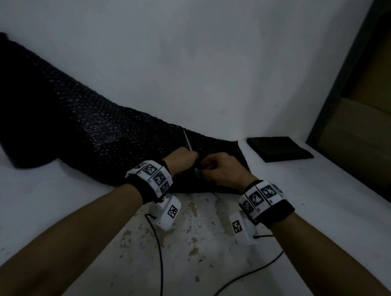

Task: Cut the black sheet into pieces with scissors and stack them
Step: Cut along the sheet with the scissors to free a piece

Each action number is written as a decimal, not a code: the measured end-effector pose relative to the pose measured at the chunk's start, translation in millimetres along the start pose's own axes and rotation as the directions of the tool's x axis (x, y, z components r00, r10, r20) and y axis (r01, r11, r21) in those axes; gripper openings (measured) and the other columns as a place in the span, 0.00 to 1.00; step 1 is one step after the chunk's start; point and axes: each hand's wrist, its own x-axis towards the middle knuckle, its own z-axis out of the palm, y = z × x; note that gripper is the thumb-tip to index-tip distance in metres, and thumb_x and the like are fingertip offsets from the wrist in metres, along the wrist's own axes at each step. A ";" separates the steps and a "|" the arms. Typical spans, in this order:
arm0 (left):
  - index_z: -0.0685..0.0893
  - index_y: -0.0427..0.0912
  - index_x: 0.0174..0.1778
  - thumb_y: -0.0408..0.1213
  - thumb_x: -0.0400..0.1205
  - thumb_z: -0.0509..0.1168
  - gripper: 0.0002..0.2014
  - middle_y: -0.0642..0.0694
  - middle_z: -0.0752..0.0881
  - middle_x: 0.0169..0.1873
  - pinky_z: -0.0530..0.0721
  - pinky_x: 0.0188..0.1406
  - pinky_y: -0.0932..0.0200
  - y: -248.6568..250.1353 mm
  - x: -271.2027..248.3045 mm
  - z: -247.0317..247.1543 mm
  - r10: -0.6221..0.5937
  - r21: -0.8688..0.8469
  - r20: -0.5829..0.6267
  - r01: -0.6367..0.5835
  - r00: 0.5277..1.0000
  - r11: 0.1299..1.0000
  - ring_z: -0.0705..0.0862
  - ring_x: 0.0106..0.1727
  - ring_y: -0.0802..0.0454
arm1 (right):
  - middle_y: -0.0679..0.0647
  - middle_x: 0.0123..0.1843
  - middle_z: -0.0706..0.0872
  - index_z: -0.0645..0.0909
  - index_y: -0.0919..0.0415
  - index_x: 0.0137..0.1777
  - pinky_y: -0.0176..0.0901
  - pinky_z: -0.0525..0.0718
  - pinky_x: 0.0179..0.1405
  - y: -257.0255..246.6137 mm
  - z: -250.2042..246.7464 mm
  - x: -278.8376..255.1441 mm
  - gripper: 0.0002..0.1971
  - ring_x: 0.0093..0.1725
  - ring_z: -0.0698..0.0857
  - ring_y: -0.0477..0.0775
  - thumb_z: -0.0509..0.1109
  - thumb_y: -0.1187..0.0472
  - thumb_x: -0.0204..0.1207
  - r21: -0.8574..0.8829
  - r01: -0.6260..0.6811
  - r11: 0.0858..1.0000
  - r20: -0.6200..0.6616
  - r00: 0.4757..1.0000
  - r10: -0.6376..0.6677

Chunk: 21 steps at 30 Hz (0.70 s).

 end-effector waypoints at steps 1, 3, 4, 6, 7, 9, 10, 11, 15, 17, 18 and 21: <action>0.79 0.32 0.45 0.38 0.89 0.57 0.13 0.43 0.75 0.30 0.69 0.28 0.56 -0.6 -1.5 0.5 0.003 0.020 0.010 -0.003 1.000 1.000 0.73 0.29 0.49 | 0.50 0.42 0.93 0.88 0.54 0.57 0.29 0.81 0.29 -0.8 1.1 -2.8 0.15 0.38 0.90 0.43 0.80 0.49 0.73 0.028 -0.015 1.000 0.013 1.000 0.015; 0.82 0.33 0.50 0.40 0.89 0.56 0.14 0.43 0.78 0.33 0.72 0.29 0.57 -2.8 -5.1 2.1 0.004 0.054 0.030 -0.006 1.000 0.999 0.76 0.33 0.48 | 0.50 0.42 0.93 0.87 0.53 0.58 0.29 0.81 0.28 -2.1 4.6 -6.5 0.15 0.36 0.91 0.44 0.80 0.51 0.73 0.085 -0.032 0.996 0.027 0.999 0.030; 0.83 0.35 0.53 0.41 0.90 0.56 0.15 0.43 0.80 0.35 0.74 0.30 0.57 -3.9 -7.8 2.3 0.002 0.073 0.047 -0.006 0.999 0.997 0.78 0.35 0.48 | 0.51 0.42 0.93 0.87 0.54 0.58 0.29 0.81 0.28 -3.1 7.2 -8.2 0.14 0.36 0.92 0.45 0.80 0.53 0.74 0.105 -0.034 0.994 0.042 0.999 0.029; 0.84 0.37 0.55 0.44 0.90 0.55 0.16 0.43 0.81 0.37 0.76 0.31 0.58 -9.2 -10.4 3.1 -0.007 0.143 0.111 -0.009 0.994 0.990 0.80 0.36 0.49 | 0.52 0.40 0.92 0.88 0.56 0.55 0.30 0.81 0.30 -2.7 14.2 -10.4 0.10 0.35 0.91 0.45 0.79 0.58 0.75 0.125 -0.054 0.991 0.080 0.996 0.044; 0.84 0.38 0.54 0.47 0.90 0.56 0.17 0.43 0.82 0.38 0.77 0.33 0.58 -13.0 -11.5 2.9 -0.012 0.185 0.149 -0.016 0.989 0.983 0.81 0.38 0.49 | 0.52 0.38 0.91 0.88 0.57 0.52 0.30 0.81 0.31 -1.4 17.7 -11.0 0.08 0.34 0.90 0.44 0.79 0.59 0.75 0.122 -0.079 0.989 0.097 0.993 0.067; 0.87 0.39 0.51 0.51 0.88 0.58 0.19 0.41 0.86 0.43 0.80 0.42 0.53 -25.5 -10.1 0.0 -0.002 0.236 0.197 -0.045 0.980 0.971 0.83 0.42 0.46 | 0.53 0.35 0.89 0.89 0.61 0.47 0.35 0.82 0.35 6.9 23.7 -12.2 0.06 0.34 0.87 0.46 0.77 0.58 0.78 0.151 -0.147 0.978 0.129 0.983 0.127; 0.88 0.40 0.47 0.50 0.86 0.60 0.18 0.41 0.87 0.44 0.81 0.45 0.50 -33.2 -10.2 -3.2 0.027 0.228 0.207 -0.075 0.978 0.971 0.83 0.43 0.44 | 0.56 0.35 0.89 0.89 0.65 0.47 0.38 0.82 0.36 12.0 26.0 -13.0 0.09 0.35 0.86 0.48 0.75 0.58 0.79 0.199 -0.189 0.962 0.146 0.976 0.161; 0.89 0.40 0.44 0.48 0.85 0.62 0.17 0.42 0.87 0.43 0.81 0.46 0.49 -41.3 -11.1 -7.0 0.063 0.221 0.209 -0.110 0.976 0.969 0.83 0.43 0.44 | 0.59 0.37 0.88 0.89 0.68 0.47 0.40 0.82 0.35 17.0 28.0 -14.1 0.11 0.35 0.84 0.50 0.74 0.57 0.80 0.249 -0.236 0.939 0.168 0.966 0.198; 0.92 0.50 0.50 0.43 0.79 0.75 0.06 0.54 0.89 0.48 0.85 0.55 0.59 -67.2 -17.8 -20.3 0.189 0.439 0.296 -0.309 0.936 0.844 0.85 0.51 0.56 | 0.63 0.40 0.87 0.86 0.72 0.49 0.41 0.81 0.31 30.3 36.1 -20.1 0.12 0.30 0.80 0.50 0.73 0.60 0.82 0.422 -0.372 0.827 0.225 0.926 0.303; 0.92 0.53 0.49 0.47 0.73 0.80 0.10 0.58 0.88 0.49 0.83 0.53 0.61 -72.4 -20.1 -21.8 0.204 0.480 0.332 -0.351 0.921 0.804 0.83 0.51 0.59 | 0.62 0.40 0.86 0.84 0.70 0.47 0.41 0.81 0.30 29.6 36.4 -18.9 0.10 0.29 0.79 0.50 0.73 0.61 0.82 0.477 -0.411 0.777 0.236 0.911 0.337; 0.92 0.54 0.48 0.49 0.72 0.81 0.11 0.59 0.87 0.50 0.83 0.52 0.62 -73.4 -18.9 -21.5 0.208 0.485 0.333 -0.356 0.920 0.799 0.83 0.52 0.60 | 0.62 0.41 0.86 0.83 0.69 0.48 0.41 0.81 0.30 28.2 35.1 -17.7 0.09 0.29 0.79 0.50 0.72 0.60 0.83 0.478 -0.428 0.767 0.245 0.904 0.351; 0.92 0.52 0.48 0.49 0.70 0.82 0.13 0.56 0.88 0.51 0.84 0.52 0.61 -73.7 -15.8 -17.8 0.225 0.511 0.314 -0.364 0.922 0.779 0.84 0.52 0.58 | 0.61 0.42 0.87 0.83 0.66 0.53 0.41 0.83 0.30 22.9 29.3 -18.2 0.08 0.31 0.80 0.50 0.71 0.60 0.84 0.440 -0.467 0.766 0.269 0.883 0.384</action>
